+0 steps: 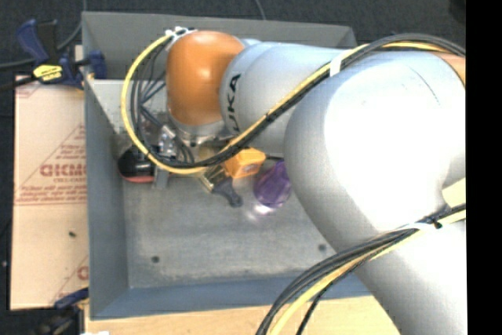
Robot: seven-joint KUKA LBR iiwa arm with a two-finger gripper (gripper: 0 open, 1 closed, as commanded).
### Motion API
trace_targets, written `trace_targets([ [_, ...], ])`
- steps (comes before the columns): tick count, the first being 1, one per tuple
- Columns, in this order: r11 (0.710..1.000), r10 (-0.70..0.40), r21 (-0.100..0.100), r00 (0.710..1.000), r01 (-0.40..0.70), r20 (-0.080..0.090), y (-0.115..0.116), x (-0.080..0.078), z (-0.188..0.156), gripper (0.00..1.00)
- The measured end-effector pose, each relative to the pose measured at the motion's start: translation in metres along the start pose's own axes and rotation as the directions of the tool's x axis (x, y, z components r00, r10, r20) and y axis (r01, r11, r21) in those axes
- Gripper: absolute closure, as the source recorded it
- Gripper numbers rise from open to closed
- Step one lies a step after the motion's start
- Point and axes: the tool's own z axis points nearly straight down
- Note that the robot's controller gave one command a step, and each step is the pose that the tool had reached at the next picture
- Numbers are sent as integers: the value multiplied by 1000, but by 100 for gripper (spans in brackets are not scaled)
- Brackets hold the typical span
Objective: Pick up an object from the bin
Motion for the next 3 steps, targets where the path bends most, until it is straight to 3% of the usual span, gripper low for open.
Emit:
trace_targets([
  [2,1000,1,0,1000,-1,-2,-1,1,-3,100],
  [3,1000,2,3,1000,-2,-10,-1,3,-24,100],
])
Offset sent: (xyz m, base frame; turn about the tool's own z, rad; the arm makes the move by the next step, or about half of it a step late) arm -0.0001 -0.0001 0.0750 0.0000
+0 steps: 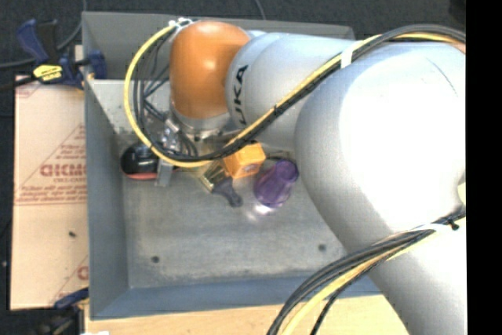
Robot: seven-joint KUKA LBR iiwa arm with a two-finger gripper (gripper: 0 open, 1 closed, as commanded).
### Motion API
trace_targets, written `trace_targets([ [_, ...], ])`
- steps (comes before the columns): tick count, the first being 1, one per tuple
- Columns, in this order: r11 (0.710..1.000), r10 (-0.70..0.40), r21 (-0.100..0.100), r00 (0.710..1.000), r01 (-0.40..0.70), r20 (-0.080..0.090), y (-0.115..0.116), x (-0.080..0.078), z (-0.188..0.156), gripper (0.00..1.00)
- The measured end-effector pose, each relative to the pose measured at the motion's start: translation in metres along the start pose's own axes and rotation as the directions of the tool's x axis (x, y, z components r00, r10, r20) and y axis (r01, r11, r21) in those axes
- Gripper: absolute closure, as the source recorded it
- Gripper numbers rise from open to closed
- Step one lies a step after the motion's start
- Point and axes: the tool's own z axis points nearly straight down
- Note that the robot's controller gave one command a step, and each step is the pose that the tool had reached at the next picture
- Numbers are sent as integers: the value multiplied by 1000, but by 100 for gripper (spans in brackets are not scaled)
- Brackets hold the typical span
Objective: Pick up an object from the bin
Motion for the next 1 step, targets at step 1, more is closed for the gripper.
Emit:
trace_targets([
  [1,1000,0,-4,1000,0,7,1,-2,-25,100],
])
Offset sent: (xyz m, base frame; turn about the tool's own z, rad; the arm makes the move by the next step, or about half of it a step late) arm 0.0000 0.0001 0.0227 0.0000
